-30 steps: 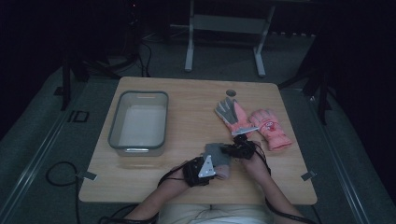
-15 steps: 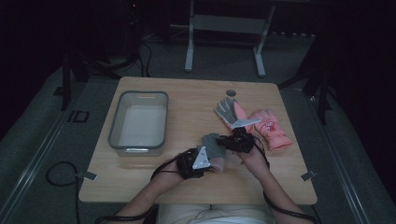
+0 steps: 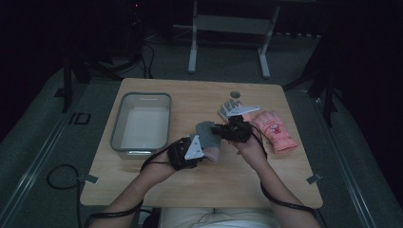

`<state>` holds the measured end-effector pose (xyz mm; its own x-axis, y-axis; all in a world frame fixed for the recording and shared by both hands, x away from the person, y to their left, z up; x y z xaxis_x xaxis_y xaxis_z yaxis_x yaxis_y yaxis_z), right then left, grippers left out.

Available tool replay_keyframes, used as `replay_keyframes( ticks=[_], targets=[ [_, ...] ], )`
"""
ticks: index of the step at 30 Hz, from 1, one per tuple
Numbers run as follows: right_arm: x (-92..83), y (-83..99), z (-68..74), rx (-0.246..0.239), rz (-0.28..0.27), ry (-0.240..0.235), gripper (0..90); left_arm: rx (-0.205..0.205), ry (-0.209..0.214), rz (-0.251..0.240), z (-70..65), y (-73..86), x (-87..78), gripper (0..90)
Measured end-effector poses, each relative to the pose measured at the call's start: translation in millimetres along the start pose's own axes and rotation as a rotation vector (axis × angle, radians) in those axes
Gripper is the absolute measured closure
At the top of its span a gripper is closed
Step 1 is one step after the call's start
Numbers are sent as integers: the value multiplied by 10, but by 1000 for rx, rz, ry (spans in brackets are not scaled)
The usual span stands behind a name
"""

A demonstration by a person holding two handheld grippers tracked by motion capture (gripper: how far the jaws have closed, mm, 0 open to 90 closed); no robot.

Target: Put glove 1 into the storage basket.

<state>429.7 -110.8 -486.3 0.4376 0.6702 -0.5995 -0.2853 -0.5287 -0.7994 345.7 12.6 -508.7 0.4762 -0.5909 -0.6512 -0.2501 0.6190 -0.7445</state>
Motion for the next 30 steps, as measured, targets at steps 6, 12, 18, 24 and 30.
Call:
replay_keyframes(
  ticks=[6, 12, 18, 24, 30],
  targets=[
    [48, -180, 35, -17, -12, -7, 769, 1, -21, 9, 103, -9, -131, 708],
    [97, -350, 47, -29, -21, -11, 769, 10, -38, 15, 221, -34, -247, 708],
    [138, -577, 42, -40, -35, -14, 769, 22, -59, 16, 360, -70, -373, 707],
    [230, -812, 72, -58, -47, -13, 769, 27, -96, 19, 566, -60, -560, 707],
    [375, -957, 154, -67, -43, -25, 769, 12, -116, 31, 652, 73, -625, 706]
  ],
)
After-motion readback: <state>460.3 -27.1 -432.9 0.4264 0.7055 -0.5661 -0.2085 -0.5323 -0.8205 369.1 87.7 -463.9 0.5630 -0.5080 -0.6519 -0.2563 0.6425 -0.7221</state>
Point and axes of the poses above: each handheld gripper's, and its own axes: x roughly forward along the jaws, y roughly out of its underside, z roughly to its left, the point moved 7 cm from there along x, roughly forward along the jaws, and after that the axes turned 13 degrees about -x, right-handed, at the moved point
